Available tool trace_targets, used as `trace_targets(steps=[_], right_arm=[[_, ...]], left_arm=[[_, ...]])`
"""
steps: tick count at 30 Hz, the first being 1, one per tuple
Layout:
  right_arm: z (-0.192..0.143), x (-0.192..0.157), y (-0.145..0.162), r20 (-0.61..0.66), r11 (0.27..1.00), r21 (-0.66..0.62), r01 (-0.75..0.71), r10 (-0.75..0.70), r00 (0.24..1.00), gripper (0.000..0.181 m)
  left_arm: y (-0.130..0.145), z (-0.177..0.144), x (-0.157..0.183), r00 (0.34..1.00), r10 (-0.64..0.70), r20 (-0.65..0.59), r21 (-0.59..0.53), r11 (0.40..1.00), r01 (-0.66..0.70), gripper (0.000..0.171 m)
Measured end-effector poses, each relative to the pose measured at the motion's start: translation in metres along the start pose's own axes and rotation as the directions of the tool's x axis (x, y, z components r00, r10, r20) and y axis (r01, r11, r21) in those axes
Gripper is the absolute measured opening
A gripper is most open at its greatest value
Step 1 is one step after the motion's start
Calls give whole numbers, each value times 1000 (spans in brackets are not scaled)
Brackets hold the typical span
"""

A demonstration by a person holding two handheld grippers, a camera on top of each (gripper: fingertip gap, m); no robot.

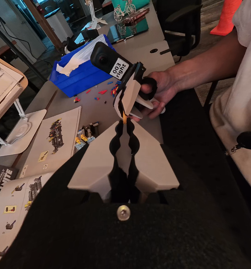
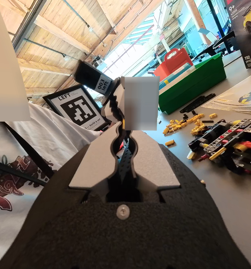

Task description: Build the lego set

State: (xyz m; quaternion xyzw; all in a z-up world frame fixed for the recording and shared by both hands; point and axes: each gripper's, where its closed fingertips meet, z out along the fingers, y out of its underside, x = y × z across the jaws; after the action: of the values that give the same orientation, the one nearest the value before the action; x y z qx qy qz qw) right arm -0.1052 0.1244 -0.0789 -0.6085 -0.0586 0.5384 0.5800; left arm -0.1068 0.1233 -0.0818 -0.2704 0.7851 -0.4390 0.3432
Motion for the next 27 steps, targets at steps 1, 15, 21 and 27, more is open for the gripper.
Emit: trace_targets(steps=[1, 15, 21, 27], right_arm=[[0, 1, 0, -5, 1000, 2, 6, -6, 1000, 2], [2, 1, 3, 69, 982, -13, -187, 187, 980, 6], [1, 1, 3, 78, 976, -11, -217, 217, 973, 3], [-1, 2, 2, 82, 967, -1, -255, 255, 964, 3]], left_arm=[[0, 0, -1, 1000, 8, 6, -2, 1000, -8, 2], [3, 7, -1, 907, 408, 108, -181, 905, -386, 1], [2, 8, -1, 887, 451, 103, -205, 882, -425, 2], [3, 10, -3, 875, 473, 103, -229, 867, -442, 2]])
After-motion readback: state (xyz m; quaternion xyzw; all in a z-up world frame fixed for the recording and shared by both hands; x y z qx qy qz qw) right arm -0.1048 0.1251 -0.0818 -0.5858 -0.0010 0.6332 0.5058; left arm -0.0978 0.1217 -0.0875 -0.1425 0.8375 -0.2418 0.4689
